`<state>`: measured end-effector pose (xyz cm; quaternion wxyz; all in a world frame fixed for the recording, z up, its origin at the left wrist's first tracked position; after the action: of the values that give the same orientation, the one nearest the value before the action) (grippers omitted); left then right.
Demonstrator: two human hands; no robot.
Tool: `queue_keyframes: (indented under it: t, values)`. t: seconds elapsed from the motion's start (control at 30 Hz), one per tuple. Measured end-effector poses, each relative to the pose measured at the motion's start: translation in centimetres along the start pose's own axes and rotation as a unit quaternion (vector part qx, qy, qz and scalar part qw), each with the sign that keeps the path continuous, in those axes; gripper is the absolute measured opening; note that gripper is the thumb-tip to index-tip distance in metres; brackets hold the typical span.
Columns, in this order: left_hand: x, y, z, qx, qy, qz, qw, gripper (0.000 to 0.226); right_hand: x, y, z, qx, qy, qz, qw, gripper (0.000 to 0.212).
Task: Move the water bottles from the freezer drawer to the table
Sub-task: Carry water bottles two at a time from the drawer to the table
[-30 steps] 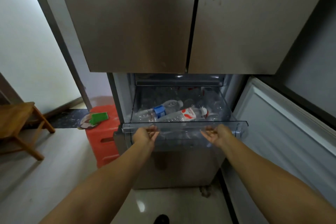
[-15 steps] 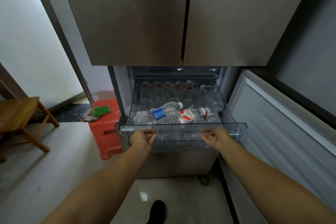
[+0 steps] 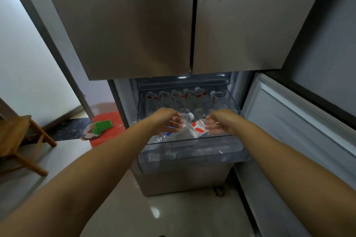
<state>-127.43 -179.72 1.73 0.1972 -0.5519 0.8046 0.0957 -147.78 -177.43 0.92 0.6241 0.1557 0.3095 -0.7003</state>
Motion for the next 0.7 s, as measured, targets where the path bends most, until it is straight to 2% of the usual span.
queue_keyframes:
  t: [0.07,0.13,0.2,0.23,0.37,0.43,0.5,0.6,0.7]
  values:
    - [2.3,-1.2,-0.1,0.136,0.037,-0.036,0.989,0.015,2.2,1.3,0.5,-0.015,0.003,-0.043,0.999,0.022]
    - [4.8,-2.4,0.7,0.315,0.070,-0.047,0.945,0.017,3.9,2.5,0.3,-0.069,0.028,-0.061,0.995,0.033]
    - [6.8,-3.1,2.1,0.438,0.057,-0.009,0.897,0.029,5.4,3.6,0.4,-0.091,0.049,-0.062,0.993,0.041]
    - [7.4,-3.3,2.8,0.462,0.030,0.019,0.886,0.038,6.3,3.9,0.4,-0.086,0.058,-0.061,0.993,0.045]
    - [9.5,-3.7,4.7,0.489,-0.021,0.099,0.866,0.056,7.7,5.4,-0.7,0.000,0.130,-0.053,0.990,0.042]
    - [10.2,-3.9,5.1,0.472,-0.033,0.120,0.873,0.056,7.7,6.4,-1.3,0.028,0.132,-0.054,0.989,0.041]
    - [10.8,-4.0,5.3,0.453,-0.027,0.132,0.881,0.055,7.9,7.3,-1.6,-0.005,0.129,-0.049,0.990,0.038]
    - [11.4,-4.2,5.9,0.430,0.003,0.110,0.896,0.054,8.7,8.5,-2.0,-0.018,0.141,-0.039,0.989,0.051]
    - [11.5,-4.3,6.2,0.410,0.015,0.090,0.908,0.059,9.5,8.8,-2.6,0.052,0.174,-0.070,0.981,0.072]
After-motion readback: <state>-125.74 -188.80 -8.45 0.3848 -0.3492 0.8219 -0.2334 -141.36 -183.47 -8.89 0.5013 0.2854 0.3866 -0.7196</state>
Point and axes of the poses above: each hand's wrist, its own x-axis towards the middle knuckle, its own y-axis out of the palm, z = x × y, the point moved 3 cm from there along x, towards the middle knuckle, and after that the axes turned 5 degrees about y, right-handed, at the moved point
